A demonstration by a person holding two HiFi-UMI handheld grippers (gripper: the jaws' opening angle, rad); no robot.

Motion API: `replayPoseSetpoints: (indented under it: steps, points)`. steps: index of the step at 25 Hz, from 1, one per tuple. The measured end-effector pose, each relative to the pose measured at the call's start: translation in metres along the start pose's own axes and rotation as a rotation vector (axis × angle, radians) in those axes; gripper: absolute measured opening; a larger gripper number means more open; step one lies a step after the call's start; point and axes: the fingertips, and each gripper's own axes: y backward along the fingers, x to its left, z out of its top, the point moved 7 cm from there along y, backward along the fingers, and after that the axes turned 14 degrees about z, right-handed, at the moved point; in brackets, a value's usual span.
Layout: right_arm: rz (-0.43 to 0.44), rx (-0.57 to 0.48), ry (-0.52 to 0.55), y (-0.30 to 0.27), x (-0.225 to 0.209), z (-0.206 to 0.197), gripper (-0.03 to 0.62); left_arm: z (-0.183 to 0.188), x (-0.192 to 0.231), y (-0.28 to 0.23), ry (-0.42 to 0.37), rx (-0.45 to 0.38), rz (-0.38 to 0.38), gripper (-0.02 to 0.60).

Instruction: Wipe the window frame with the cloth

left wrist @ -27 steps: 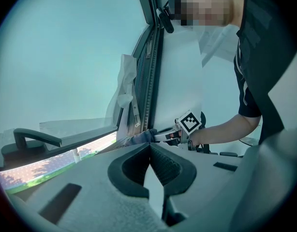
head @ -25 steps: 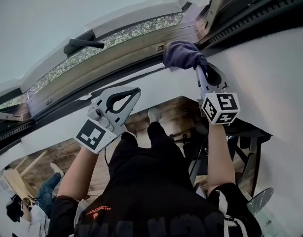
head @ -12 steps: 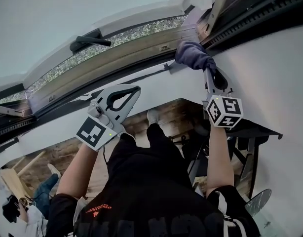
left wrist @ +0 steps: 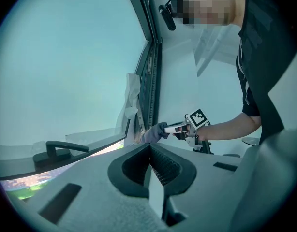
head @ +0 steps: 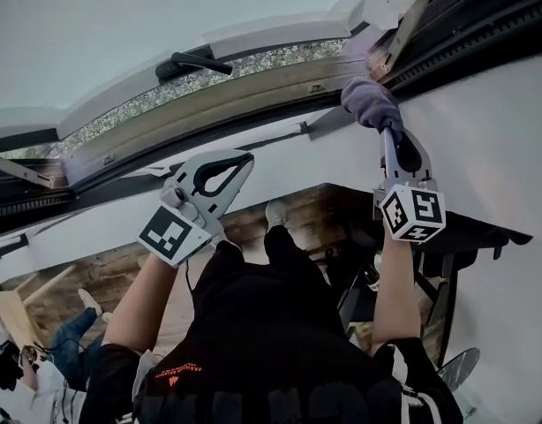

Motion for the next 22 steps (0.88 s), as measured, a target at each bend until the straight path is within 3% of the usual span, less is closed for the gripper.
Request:
replayPoseSetpoints:
  steps: [22]
  points:
    - [0.382, -0.067, 0.088, -0.059, 0.186, 0.052, 0.066, 0.003, 0.055, 0.147, 0.02, -0.065, 0.249, 0.018]
